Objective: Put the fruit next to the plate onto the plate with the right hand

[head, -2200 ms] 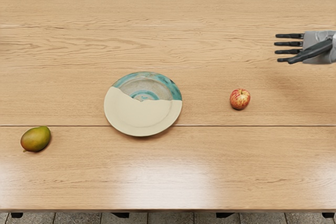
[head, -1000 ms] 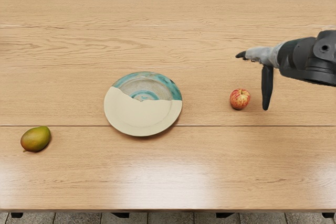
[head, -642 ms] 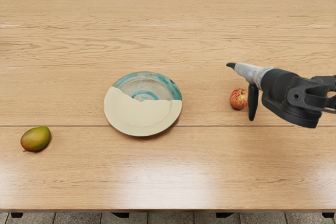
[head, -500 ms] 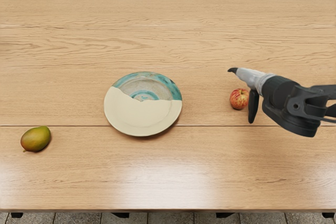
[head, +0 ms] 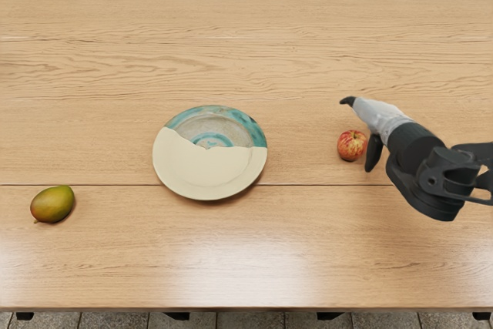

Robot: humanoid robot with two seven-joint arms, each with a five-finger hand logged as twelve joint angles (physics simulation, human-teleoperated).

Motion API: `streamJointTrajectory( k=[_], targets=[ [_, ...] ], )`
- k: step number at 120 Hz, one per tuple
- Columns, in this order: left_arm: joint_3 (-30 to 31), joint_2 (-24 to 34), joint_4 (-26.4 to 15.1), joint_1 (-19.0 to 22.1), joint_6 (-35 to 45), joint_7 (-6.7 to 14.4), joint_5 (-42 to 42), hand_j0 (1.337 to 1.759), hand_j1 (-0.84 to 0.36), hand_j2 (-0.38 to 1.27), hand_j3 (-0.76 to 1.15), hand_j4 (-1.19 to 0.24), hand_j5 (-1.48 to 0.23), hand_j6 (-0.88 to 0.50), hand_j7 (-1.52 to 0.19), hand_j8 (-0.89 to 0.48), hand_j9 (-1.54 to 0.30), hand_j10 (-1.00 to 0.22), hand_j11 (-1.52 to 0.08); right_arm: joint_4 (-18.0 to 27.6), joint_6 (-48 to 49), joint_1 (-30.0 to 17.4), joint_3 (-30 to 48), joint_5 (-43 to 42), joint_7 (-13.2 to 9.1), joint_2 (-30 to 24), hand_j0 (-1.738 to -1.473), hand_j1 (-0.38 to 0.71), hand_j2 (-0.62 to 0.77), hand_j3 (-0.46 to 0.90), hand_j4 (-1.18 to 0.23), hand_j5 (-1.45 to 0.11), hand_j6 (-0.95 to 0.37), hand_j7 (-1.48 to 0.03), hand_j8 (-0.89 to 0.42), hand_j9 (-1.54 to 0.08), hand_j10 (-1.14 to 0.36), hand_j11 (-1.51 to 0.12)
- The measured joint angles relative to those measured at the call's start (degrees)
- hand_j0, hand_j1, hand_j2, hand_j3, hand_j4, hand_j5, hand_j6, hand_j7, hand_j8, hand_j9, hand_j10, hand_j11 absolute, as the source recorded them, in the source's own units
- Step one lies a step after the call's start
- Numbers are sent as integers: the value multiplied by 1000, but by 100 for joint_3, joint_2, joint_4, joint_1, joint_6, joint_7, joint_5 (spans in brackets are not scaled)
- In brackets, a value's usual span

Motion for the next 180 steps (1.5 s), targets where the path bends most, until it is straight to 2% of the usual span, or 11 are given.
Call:
streamJointTrajectory(
  k=[46, 122, 153, 180],
  targets=[
    [0, 0, 0, 0, 0, 0, 0, 1658, 349, 0, 0, -1, 0, -1, 0, -1, 0, 0, 0, -126, -240, -256, -40, -266, 0, 158, -1658, -24, -52, 0, -274, -354, -276, -354, -275, -354, -274, -354],
    [0, 0, 0, 0, 0, 0, 0, 1658, 349, 0, 0, -1, 0, -1, 0, -1, 0, 0, 0, -145, -312, -378, -50, -326, 0, 319, -1658, 116, -75, 0, -391, -506, -391, -506, -391, -506, -391, -506],
    [0, 0, 0, 0, 0, 0, 0, 1658, 349, 0, 0, -1, 0, -1, 0, -1, 0, 0, 0, -208, -319, -455, -74, -345, 0, 336, -1658, 140, -78, 0, -416, -529, -414, -533, -357, -534, -413, -533],
    [0, 0, 0, 0, 0, 0, 0, 1658, 349, 0, 0, -1, 0, -1, 0, -1, 0, 0, 0, -235, -316, -463, -76, -352, 0, 340, -1658, 205, -84, 0, -472, -598, -464, -604, -420, -605, -469, -604]
  ],
)
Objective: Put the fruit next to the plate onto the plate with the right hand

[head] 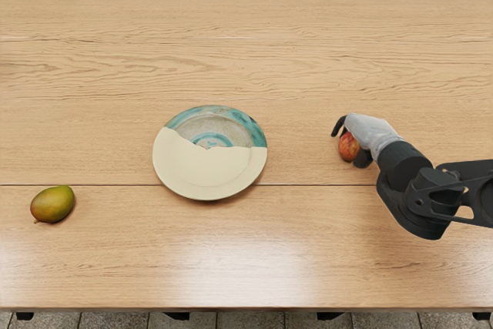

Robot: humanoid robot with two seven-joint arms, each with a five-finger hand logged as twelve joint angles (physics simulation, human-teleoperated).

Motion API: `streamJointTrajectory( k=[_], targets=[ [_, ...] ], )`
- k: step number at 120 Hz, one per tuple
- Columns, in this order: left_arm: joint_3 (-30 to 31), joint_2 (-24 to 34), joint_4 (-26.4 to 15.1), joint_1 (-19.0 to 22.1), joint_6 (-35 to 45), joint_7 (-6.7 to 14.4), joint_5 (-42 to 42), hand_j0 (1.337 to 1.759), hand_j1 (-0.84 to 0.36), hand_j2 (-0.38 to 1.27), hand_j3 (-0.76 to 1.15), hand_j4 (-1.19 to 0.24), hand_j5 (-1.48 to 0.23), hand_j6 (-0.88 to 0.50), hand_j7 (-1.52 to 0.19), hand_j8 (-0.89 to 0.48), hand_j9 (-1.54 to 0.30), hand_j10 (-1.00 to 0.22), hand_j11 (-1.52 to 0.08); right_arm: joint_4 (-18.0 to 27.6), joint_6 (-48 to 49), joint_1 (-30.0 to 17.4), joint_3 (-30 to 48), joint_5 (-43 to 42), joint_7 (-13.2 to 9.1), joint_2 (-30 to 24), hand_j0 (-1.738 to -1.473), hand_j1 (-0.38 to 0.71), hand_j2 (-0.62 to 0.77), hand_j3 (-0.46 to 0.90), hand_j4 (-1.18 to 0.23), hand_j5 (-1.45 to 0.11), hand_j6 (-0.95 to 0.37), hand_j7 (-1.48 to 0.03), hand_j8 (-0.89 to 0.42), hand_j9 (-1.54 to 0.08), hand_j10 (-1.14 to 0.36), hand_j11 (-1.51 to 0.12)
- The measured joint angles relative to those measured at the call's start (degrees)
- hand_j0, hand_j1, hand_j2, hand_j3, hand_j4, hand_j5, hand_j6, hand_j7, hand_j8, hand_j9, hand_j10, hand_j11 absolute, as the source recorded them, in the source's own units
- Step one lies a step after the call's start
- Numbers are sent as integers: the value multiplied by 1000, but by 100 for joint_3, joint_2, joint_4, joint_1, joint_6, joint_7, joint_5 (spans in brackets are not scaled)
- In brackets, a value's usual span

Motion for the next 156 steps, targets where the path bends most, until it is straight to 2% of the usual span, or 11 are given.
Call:
streamJointTrajectory(
  k=[40, 86, 120, 156],
  targets=[
    [0, 0, 0, 0, 0, 0, 0, 1658, 349, 0, 0, -1, 0, -1, 0, -1, 0, 0, 0, 3, 9, 42, -62, -4, -1, 11, -1655, 252, 102, -1, -590, -741, -458, -752, -417, -757, -581, -757],
    [0, 0, 0, 0, 0, 0, 0, 1658, 349, 0, 0, -1, 0, -1, 0, -1, 0, 0, 0, 26, 22, 136, -71, 26, -2, 82, -1654, 265, 171, 1, -632, -821, -447, -820, -402, -836, -624, -836],
    [0, 0, 0, 0, 0, 0, 0, 1658, 349, 0, 0, -1, 0, -1, 0, -1, 0, 0, 0, 144, 151, 616, -58, 235, -1, 85, -1655, 270, 181, 1, -626, -847, -441, -828, -391, -857, -620, -858],
    [0, 0, 0, 0, 0, 0, 0, 1658, 349, 0, 0, -1, 0, -1, 0, -1, 0, 0, 0, 216, 330, 1344, -55, 790, 1, 425, -1656, 268, 192, 1, -620, -859, -448, -830, -392, -866, -615, -868]
  ],
)
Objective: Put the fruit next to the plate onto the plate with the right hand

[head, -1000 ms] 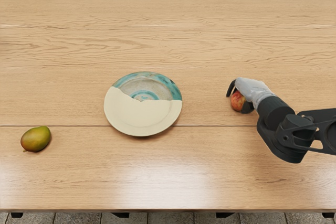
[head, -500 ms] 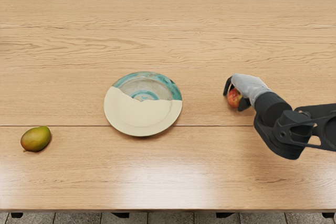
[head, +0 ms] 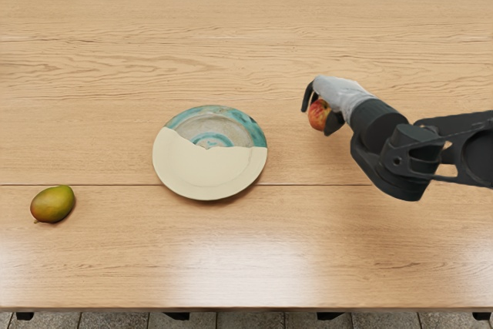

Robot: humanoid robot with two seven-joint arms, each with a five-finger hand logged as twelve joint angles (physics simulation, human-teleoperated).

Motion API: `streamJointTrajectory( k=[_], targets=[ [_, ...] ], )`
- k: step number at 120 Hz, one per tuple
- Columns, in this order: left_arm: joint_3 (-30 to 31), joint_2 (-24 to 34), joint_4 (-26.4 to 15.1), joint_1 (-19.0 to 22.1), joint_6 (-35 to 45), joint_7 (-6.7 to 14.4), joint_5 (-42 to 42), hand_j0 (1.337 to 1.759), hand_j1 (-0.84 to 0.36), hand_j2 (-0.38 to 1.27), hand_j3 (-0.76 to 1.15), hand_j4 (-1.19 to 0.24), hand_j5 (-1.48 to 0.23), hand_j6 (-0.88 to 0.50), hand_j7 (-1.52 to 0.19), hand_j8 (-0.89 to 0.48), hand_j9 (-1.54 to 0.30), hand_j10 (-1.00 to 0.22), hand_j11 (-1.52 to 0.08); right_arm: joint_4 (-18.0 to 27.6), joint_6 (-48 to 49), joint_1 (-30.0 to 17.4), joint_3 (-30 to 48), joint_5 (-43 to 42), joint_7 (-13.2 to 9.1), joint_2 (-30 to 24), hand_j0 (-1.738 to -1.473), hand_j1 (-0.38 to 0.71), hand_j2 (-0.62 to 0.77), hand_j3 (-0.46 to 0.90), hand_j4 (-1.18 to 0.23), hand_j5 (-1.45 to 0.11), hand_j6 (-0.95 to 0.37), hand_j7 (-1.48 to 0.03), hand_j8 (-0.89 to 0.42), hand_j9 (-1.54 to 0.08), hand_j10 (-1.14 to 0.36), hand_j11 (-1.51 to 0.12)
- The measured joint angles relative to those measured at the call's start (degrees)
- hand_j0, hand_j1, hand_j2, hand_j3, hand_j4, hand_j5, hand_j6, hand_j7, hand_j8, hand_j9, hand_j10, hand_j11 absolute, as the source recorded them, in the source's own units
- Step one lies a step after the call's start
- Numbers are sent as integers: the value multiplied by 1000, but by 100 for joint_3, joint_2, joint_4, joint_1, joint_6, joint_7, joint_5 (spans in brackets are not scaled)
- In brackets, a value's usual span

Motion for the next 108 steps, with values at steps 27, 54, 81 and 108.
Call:
streamJointTrajectory(
  k=[27, 54, 81, 108],
  targets=[
    [0, 0, 0, 0, 0, 0, 0, 1658, 349, 0, 0, -1, 0, -1, 0, -1, 0, 0, 0, -23, 37, 464, -3, 422, 0, 446, -1657, 274, 204, 1, -609, -873, -443, -830, -386, -873, -608, -875],
    [0, 0, 0, 0, 0, 0, 0, 1658, 349, 0, 0, -1, 0, -1, 0, -1, 0, 0, 0, -195, 42, 938, -15, 927, 2, 1160, -1658, 289, 235, 1, -597, -888, -438, -829, -376, -884, -600, -888],
    [0, 0, 0, 0, 0, 0, 0, 1658, 349, 0, 0, -1, 0, -1, 0, -1, 0, 0, 0, -390, 4, 1106, -10, 1164, 3, 1757, -1658, 294, 234, 1, -590, -898, -430, -829, -373, -877, -601, -881],
    [0, 0, 0, 0, 0, 0, 0, 1658, 349, 0, 0, -1, 0, -1, 0, -1, 0, 0, 0, -583, -35, 1113, 1, 1224, 0, 2191, -1657, 289, 206, 0, -597, -890, -434, -830, -375, -876, -604, -880]
  ],
)
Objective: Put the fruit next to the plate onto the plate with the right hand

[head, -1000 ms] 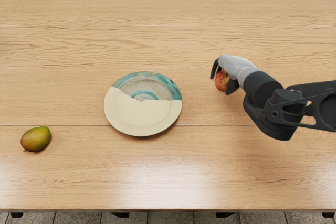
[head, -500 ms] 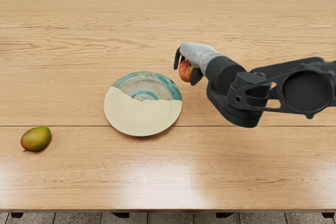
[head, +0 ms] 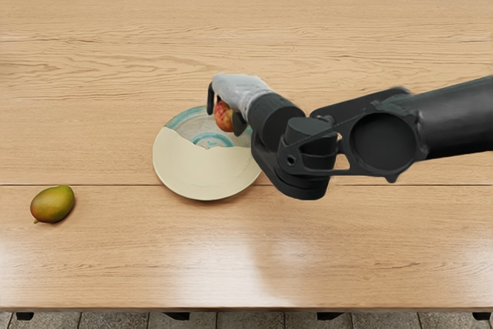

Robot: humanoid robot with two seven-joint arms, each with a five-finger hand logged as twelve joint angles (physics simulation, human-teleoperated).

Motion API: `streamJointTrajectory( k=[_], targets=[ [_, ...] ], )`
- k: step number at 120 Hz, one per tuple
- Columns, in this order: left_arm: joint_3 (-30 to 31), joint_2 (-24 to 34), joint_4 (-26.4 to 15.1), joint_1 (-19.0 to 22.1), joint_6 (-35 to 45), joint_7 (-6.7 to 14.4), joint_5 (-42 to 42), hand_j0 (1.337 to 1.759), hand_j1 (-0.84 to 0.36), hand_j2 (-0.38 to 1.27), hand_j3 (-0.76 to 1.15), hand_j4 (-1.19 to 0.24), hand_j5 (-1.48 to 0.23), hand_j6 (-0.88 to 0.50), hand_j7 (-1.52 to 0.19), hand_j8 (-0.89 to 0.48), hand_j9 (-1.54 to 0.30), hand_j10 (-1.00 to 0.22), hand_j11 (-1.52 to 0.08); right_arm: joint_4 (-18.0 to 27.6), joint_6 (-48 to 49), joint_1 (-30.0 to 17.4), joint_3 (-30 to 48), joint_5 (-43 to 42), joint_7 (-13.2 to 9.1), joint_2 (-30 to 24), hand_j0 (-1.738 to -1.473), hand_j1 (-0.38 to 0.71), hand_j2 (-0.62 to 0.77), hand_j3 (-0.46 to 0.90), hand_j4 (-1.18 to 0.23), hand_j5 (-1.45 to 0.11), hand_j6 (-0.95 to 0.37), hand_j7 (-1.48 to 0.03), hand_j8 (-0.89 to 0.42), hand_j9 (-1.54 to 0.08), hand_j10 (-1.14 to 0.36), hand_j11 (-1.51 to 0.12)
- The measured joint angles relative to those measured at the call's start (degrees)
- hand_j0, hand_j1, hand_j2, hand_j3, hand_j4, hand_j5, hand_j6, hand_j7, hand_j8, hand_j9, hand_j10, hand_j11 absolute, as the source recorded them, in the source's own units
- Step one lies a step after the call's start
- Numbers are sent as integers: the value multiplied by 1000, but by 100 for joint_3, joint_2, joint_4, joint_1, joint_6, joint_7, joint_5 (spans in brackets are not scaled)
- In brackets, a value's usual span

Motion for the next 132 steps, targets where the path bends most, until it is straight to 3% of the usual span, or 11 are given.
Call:
streamJointTrajectory(
  k=[49, 110, 121, 132],
  targets=[
    [0, 0, 0, 2, 0, 0, 0, 1658, 349, 0, 0, -1, 0, -1, 0, -1, 0, 0, 0, -767, 26, -353, -80, 4, -5, 418, -1655, 301, 237, 1, -619, -877, -431, -838, -375, -880, -617, -882],
    [0, 0, 0, 43, 0, 0, 0, 1658, 349, 0, 0, -1, 0, -1, 0, -1, 0, 0, 0, -861, 2, -581, 108, 9, -6, 429, -1655, 314, 252, 1, -618, -875, -419, -837, -366, -877, -617, -879],
    [0, 0, 0, 44, 0, 0, 0, 1658, 349, 0, 0, -1, 0, -1, 0, -1, 0, 0, 0, -862, 13, -582, 173, 16, -3, 429, -1656, 86, 159, 0, -404, -571, -278, -547, -244, -573, -404, -574],
    [0, 0, 0, 44, 0, 0, 0, 1658, 349, 0, 0, -1, 0, -1, 0, -1, 0, 0, 0, -867, 14, -576, 201, 19, -1, 429, -1657, -72, 102, 0, -258, -365, -178, -349, -156, -366, -258, -366]
  ],
)
